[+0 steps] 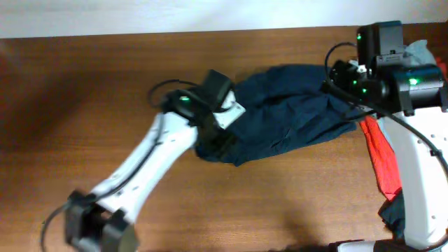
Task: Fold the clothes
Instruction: 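Grasp the shorts' left end with the left gripper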
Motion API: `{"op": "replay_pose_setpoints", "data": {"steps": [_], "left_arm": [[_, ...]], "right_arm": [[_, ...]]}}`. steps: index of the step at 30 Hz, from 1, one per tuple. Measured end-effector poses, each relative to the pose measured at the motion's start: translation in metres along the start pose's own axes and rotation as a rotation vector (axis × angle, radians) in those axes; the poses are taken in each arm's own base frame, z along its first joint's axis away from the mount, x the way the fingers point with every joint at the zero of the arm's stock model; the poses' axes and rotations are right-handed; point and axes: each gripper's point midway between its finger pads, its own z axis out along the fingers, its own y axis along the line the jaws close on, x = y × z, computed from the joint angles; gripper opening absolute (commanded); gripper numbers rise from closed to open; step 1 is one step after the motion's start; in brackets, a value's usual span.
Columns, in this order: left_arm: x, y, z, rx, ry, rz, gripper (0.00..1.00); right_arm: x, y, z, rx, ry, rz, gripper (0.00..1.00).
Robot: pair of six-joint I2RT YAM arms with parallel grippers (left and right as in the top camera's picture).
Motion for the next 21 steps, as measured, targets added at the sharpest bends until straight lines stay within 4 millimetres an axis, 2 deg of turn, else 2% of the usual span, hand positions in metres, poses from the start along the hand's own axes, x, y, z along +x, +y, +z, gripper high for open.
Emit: {"op": "replay_pose_setpoints", "data": {"steps": [5, 6, 10, 14, 19, 21], "left_arm": [[-0.008, -0.019, 0.059, -0.054, 0.103, 0.099, 0.79], [-0.006, -0.024, 0.073, -0.074, 0.136, 0.125, 0.79], [0.004, -0.037, 0.108, -0.132, 0.231, 0.195, 0.73], [0.007, -0.046, 0.126, -0.159, 0.257, 0.228, 0.71], [-0.007, -0.043, 0.129, -0.194, 0.202, 0.207, 0.64], [-0.015, -0.041, 0.131, -0.205, 0.168, 0.196, 0.57]], "right_arm": [[-0.002, -0.015, 0.001, 0.027, 0.012, 0.018, 0.92], [-0.003, -0.017, 0.001, 0.032, 0.014, 0.019, 0.93], [-0.002, -0.022, 0.002, 0.044, 0.022, 0.024, 0.94], [-0.003, -0.025, 0.002, 0.05, 0.024, 0.025, 0.95], [-0.003, -0.026, 0.002, 0.05, 0.025, 0.017, 0.95], [-0.002, -0.026, 0.002, 0.051, 0.026, 0.017, 0.95]]}}
